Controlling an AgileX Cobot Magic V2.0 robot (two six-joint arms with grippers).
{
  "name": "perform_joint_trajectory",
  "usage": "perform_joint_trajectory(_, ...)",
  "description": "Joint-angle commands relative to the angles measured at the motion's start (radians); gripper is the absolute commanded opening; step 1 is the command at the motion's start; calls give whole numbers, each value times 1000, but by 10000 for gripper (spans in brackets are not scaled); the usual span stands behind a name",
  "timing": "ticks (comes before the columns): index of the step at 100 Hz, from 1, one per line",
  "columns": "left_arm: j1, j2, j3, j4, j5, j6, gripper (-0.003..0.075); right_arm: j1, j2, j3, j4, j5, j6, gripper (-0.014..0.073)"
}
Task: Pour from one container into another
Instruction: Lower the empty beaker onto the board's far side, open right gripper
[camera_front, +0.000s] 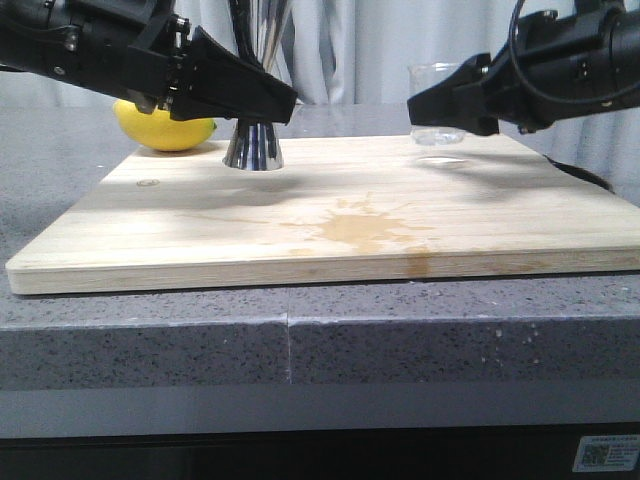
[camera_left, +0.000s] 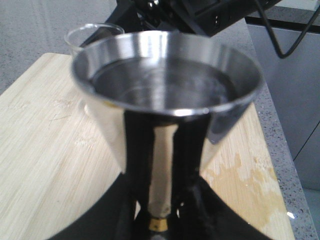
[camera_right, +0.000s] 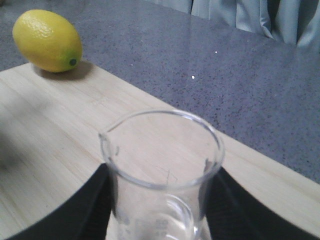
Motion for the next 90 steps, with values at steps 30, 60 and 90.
perform_joint_trajectory(30, 4, -56, -28, -76, 20, 2, 33, -13, 57, -30, 86, -133, -100, 111)
perform_joint_trajectory(60, 4, -56, -28, -76, -5, 2, 33, -13, 113, -30, 127, -164, -147, 111)
perform_joint_trajectory(90, 4, -56, -28, -76, -7, 2, 33, -13, 127, -30, 127, -169, -158, 119)
